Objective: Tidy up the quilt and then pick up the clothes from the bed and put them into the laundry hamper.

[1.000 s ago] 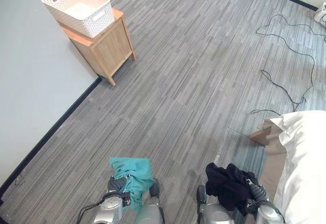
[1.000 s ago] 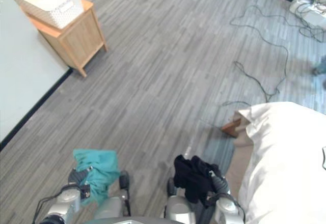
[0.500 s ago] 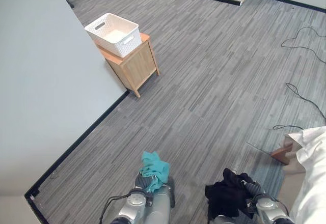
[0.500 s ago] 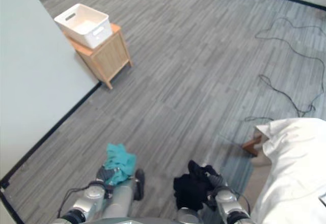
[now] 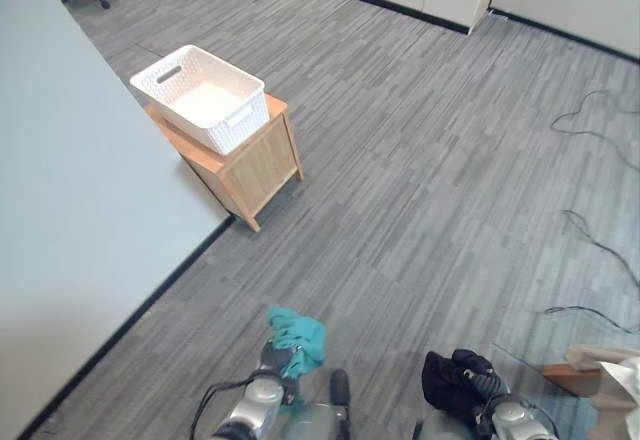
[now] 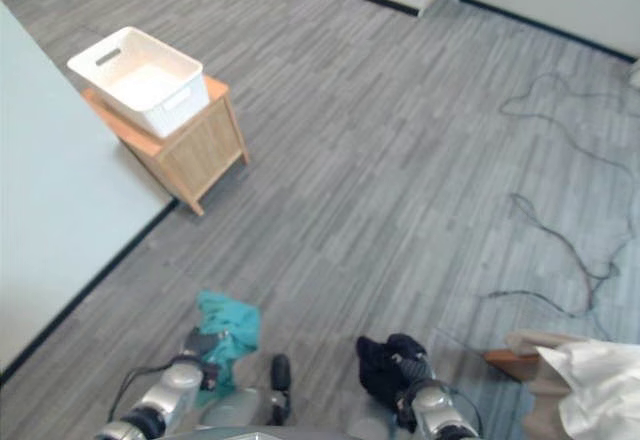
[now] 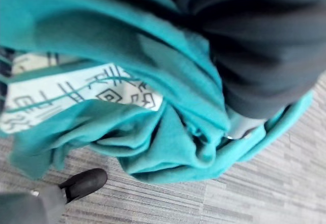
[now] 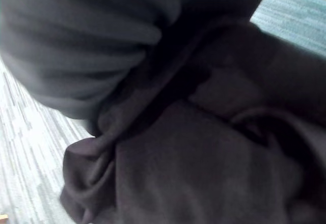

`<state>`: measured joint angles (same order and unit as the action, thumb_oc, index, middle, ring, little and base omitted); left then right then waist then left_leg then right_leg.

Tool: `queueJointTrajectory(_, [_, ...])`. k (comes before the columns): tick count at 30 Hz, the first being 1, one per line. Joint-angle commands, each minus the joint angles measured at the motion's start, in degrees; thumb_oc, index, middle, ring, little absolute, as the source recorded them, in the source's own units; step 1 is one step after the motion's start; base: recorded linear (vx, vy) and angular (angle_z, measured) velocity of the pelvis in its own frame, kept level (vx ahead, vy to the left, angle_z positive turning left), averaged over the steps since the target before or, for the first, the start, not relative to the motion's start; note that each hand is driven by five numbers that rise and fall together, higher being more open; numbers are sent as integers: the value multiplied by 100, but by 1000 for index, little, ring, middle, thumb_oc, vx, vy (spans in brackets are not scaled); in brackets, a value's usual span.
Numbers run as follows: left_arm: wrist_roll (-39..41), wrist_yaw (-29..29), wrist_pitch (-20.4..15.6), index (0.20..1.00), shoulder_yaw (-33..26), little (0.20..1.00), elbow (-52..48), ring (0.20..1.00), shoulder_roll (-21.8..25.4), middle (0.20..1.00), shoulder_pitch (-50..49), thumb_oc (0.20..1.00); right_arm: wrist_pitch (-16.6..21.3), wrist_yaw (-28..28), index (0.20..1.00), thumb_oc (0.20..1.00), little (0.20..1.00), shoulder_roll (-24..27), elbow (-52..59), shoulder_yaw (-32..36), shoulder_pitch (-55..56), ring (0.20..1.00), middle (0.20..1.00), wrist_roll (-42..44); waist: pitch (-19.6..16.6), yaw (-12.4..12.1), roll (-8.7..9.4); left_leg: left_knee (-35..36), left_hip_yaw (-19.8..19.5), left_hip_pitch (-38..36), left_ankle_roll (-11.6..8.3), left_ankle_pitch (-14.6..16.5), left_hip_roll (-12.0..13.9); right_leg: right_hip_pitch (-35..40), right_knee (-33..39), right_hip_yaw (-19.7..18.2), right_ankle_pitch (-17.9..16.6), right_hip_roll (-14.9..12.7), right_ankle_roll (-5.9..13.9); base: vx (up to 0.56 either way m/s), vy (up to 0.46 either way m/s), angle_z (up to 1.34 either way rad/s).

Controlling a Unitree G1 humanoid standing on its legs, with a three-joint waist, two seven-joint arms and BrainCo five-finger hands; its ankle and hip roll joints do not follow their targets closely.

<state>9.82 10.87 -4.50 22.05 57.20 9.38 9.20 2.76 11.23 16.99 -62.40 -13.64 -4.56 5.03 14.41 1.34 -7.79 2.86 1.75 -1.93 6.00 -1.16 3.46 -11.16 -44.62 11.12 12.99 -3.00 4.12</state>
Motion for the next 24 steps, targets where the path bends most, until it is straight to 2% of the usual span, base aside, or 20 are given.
queueJointTrajectory(1, [-297,13,-154,200,8,200,-106,200,107,200,114,200,167,51,200,200,200,93,131,-43,-290,200,200,216,96,161,514,188,8,-748,-633,545,-353,123,2527,-105,-1009,-313,581,567,-322,103])
queueJointTrajectory(2, [-315,18,-170,200,10,200,-92,200,119,200,176,200,160,49,200,200,200,122,125,7,-299,200,200,255,59,247,581,214,-54,-859,-715,665,-360,-81,3294,-193,-1116,-468,588,608,-336,108])
queueJointTrajectory(4, [-413,-3,-216,200,-32,200,8,200,114,200,180,200,122,26,200,200,200,162,92,79,-306,200,200,283,22,364,521,214,-138,-1139,-850,966,-217,-155,4278,-175,-1455,-612,677,627,-309,84])
queueJointTrajectory(5, [-461,19,-216,200,-74,200,122,200,112,200,170,200,115,22,200,200,200,155,61,118,-311,200,200,268,-15,432,541,214,-206,-1323,-897,1111,-202,-365,4479,-131,-1643,-732,739,643,-300,68])
queueJointTrajectory(8, [-499,-24,-265,200,-186,200,359,200,85,200,34,200,92,-24,200,200,200,165,-18,137,-223,200,200,178,-104,470,497,165,-290,-1802,-996,1457,-36,-367,4562,101,-1739,-812,784,601,-329,43])
queueJointTrajectory(10, [-494,-36,-258,200,-188,200,438,200,16,200,-99,200,90,-67,200,200,200,176,-146,73,-160,200,200,106,-154,439,475,-551,-330,-1738,-1154,1177,71,-113,4521,176,-1872,-774,627,489,-351,34])
queueJointTrajectory(11, [-440,-35,-270,200,-226,200,511,200,-56,200,-168,200,99,-106,200,200,200,190,-240,28,-171,200,200,103,-176,407,413,-1336,-348,-1535,-1260,843,165,130,4579,147,-1871,-642,514,411,-369,44])
queueJointTrajectory(13, [-221,-101,-284,200,-296,200,479,200,-67,200,-258,200,73,-186,200,200,200,223,-262,-70,-164,200,200,-14,6,192,559,-3484,-452,-499,-1308,24,36,609,4532,169,-1742,-654,228,264,-302,17])
queueJointTrajectory(14, [-221,-101,-284,200,-297,200,479,200,-63,200,-256,200,72,-186,200,200,200,219,-262,-70,-167,200,200,-14,-10,211,587,-3481,-469,-467,-1304,0,4,588,4531,180,-1750,-689,232,244,-401,-41])
queueJointTrajectory(15, [-100,-76,-271,200,-328,200,356,200,-5,200,-262,200,57,-176,200,200,200,294,-197,-89,-247,200,200,34,271,-89,785,-5016,-362,380,-1273,-175,-128,1107,4625,173,-1592,-700,-4,322,-396,-31])
queueJointTrajectory(16, [-106,-52,-263,200,-328,200,324,200,-11,200,-271,200,43,-181,200,200,200,319,-215,-130,-280,200,200,30,351,-240,795,-5168,-149,712,-1245,-38,-75,1339,4688,175,-1436,-658,-61,480,-446,-28])
queueJointTrajectory(17, [-127,-36,-251,200,-339,200,343,200,-18,200,-282,200,31,-185,200,200,200,325,-239,-155,-291,200,200,18,370,-355,786,-5079,56,975,-1230,58,-11,1543,4744,190,-1293,-616,-56,460,-195,-12])
queueJointTrajectory(18, [-147,-22,-238,200,-341,200,339,200,-35,200,-326,200,30,-180,200,200,200,334,-262,-162,-277,200,200,26,347,-469,785,-4697,258,1225,-1210,84,-21,1739,4818,199,-1141,-592,-44,544,-118,-27])
queueJointTrajectory(19, [-210,-17,-212,200,-326,200,324,200,-66,200,-372,200,28,-165,200,200,200,326,-297,-200,-256,200,200,10,300,-590,697,-3988,464,1387,-1127,150,-26,1959,4858,196,-972,-476,-12,793,-42,-33])
queueJointTrajectory(20, [-277,-42,-198,200,-354,200,329,200,-68,200,-461,200,50,-164,200,200,200,325,-313,-212,-219,200,200,-27,110,-755,608,-2480,703,1455,-973,123,-73,2206,4902,155,-703,-338,95,646,2,-10])
queueJointTrajectory(21, [-279,-42,-198,200,-348,200,326,200,-70,200,-475,200,53,-164,200,200,200,325,-313,-213,-205,200,200,-28,121,-765,634,-2406,725,1378,-969,116,-109,2242,4900,149,-678,-375,107,666,16,-4])
queueJointTrajectory(22, [-344,-33,-176,200,-379,200,351,200,-48,200,-503,200,83,-132,200,200,200,315,-312,-217,-193,200,200,-67,57,-821,560,-1624,988,1410,-1019,-169,7,2470,4927,188,-480,-250,149,479,-33,-5])
queueJointTrajectory(24, [-378,24,-107,200,-481,200,400,200,-61,200,-480,200,89,-70,200,200,200,258,-314,-186,-209,200,200,-102,-26,-859,549,-933,1879,1557,-1056,-352,337,2863,4939,384,-184,-136,173,622,-65,-1])
